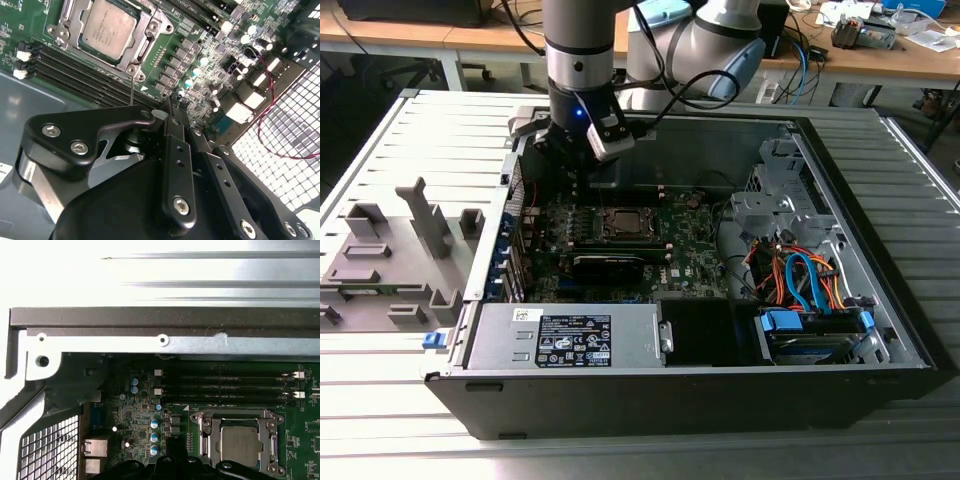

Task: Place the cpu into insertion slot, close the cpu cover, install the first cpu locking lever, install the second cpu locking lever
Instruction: 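Install the first cpu locking lever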

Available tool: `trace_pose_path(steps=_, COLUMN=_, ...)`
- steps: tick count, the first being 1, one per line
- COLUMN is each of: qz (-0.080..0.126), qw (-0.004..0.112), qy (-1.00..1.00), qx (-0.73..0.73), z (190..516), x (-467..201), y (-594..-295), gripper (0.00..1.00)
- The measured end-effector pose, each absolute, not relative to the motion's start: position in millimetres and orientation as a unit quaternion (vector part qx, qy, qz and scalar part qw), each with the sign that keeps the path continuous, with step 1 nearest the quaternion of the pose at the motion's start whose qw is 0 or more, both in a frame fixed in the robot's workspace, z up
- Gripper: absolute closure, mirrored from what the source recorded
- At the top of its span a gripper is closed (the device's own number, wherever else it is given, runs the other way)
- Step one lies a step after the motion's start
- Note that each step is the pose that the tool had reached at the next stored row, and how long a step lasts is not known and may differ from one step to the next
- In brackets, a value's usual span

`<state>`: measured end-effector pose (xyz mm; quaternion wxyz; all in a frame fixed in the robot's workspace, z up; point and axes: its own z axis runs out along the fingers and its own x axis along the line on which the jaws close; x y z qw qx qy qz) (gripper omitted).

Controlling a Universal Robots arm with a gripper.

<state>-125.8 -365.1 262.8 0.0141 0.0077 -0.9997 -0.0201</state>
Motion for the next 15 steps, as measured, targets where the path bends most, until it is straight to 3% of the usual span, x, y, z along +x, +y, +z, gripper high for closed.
trace_pose_path(steps=6, qz=-0.019, qw=0.014, qy=-1.000, qx=0.011, z=258, x=-121, y=-344, gripper=0.89)
trace_pose_path(steps=15, qz=-0.015, qw=0.015, qy=-1.000, qx=0.012, z=257, x=-111, y=-342, gripper=0.89)
